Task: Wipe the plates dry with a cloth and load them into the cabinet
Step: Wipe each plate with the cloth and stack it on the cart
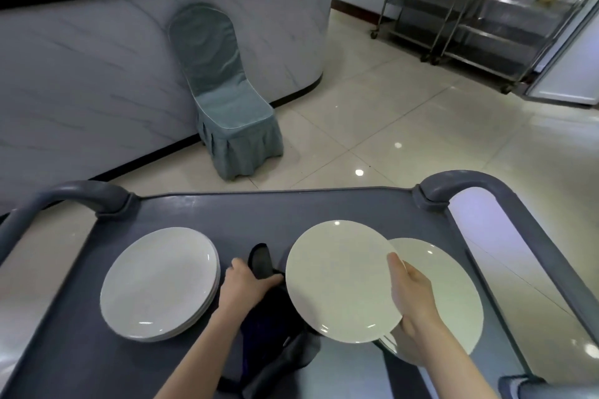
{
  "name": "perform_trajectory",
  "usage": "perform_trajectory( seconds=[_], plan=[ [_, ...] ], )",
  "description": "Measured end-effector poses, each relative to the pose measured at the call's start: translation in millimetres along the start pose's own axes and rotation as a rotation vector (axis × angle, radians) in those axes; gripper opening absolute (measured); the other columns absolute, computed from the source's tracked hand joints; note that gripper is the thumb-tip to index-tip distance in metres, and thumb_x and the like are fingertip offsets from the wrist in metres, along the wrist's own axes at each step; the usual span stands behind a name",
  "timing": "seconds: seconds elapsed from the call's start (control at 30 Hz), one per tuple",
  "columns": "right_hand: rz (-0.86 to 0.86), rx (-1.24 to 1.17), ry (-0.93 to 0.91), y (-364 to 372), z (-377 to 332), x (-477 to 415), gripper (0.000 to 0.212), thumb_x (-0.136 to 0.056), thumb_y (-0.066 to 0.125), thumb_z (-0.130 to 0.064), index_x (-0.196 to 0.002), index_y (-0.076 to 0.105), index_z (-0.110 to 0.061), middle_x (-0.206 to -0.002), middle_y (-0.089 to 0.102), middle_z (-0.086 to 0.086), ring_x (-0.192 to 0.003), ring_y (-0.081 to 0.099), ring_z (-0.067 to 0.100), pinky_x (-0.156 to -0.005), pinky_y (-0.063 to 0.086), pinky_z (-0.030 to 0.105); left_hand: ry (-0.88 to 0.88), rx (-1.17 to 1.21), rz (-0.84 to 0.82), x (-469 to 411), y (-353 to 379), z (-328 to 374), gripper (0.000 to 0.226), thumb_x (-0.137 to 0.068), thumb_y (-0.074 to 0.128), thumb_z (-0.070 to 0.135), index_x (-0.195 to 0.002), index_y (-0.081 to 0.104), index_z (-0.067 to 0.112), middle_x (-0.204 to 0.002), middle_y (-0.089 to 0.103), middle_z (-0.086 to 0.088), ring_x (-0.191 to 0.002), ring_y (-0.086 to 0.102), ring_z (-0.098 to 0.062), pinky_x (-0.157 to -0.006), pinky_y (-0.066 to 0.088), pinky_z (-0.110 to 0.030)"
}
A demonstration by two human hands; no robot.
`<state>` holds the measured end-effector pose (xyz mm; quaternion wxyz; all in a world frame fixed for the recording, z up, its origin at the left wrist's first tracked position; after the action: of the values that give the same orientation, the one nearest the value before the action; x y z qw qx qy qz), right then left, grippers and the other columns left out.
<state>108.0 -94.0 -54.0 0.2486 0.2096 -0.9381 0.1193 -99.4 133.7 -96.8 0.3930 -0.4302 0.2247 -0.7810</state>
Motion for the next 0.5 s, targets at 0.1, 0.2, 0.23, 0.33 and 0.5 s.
perform_trajectory(
  seconds=[0.1, 0.2, 0.23, 0.33, 0.5],
  plan=[
    [0.014, -0.012, 0.009, 3.3, -0.2, 1.6, 0.032, -0.095, 0.054, -0.036, -0.088, 0.075, -0.013, -0.078, 0.077, 0.001, -0.059, 0.073, 0.017, -0.041, 0.049, 0.023, -0.023, -0.061, -0.038, -9.8, 14.2, -3.1, 0.074, -0.066, 0.084, 0.051, -0.111, 0.041, 0.012, -0.114, 0.048, -0.007, -0.109, 0.058, -0.033, -0.078, 0.045, -0.037],
    [0.034, -0.003, -0.006, 1.4, -1.4, 1.2, 0.031, -0.094, 0.055, -0.036, -0.083, 0.077, -0.017, -0.079, 0.078, 0.001, -0.061, 0.073, 0.017, -0.042, 0.051, 0.023, 0.041, -0.132, -0.01, -16.6, 17.0, -5.7, 0.044, -0.073, 0.079, 0.035, -0.102, 0.05, 0.017, -0.11, 0.053, -0.007, -0.101, 0.059, -0.029, -0.072, 0.04, -0.031],
    [0.042, 0.0, -0.009, 0.5, -2.1, 1.7, 0.031, -0.094, 0.056, -0.037, -0.082, 0.077, -0.019, -0.079, 0.078, 0.001, -0.062, 0.073, 0.017, -0.043, 0.051, 0.024, 0.079, -0.125, 0.012, -17.0, 14.7, -6.0, 0.028, -0.076, 0.074, 0.027, -0.091, 0.051, 0.02, -0.105, 0.054, -0.007, -0.094, 0.06, -0.026, -0.069, 0.038, -0.03],
    [0.055, 0.018, -0.026, -3.4, -2.7, 2.5, 0.031, -0.094, 0.056, -0.038, -0.081, 0.077, -0.019, -0.08, 0.078, 0.002, -0.063, 0.073, 0.019, -0.045, 0.052, 0.024, 0.135, -0.019, 0.082, -18.0, 6.6, -8.6, 0.017, -0.079, 0.062, 0.011, -0.071, 0.049, 0.019, -0.089, 0.058, -0.008, -0.071, 0.054, -0.023, -0.064, 0.037, -0.031],
    [0.042, 0.017, -0.028, -0.9, 0.8, 1.2, 0.036, -0.096, 0.057, -0.037, -0.082, 0.071, -0.006, -0.075, 0.075, 0.006, -0.06, 0.068, 0.023, -0.05, 0.053, 0.026, -0.226, 0.78, -0.143, -11.4, -11.5, -4.3, 0.017, -0.082, 0.054, 0.004, -0.098, 0.06, 0.002, -0.084, 0.064, -0.015, -0.077, 0.06, -0.032, -0.068, 0.048, -0.035]
  ],
)
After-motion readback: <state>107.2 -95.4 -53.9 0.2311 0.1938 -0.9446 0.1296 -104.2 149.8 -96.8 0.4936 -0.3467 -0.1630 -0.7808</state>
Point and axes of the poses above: each hand's wrist, its own x-axis away from the middle knuckle, its own y-axis out of the palm, z = x × y, the point moved 5 cm from there along -x, towards the middle knuckle
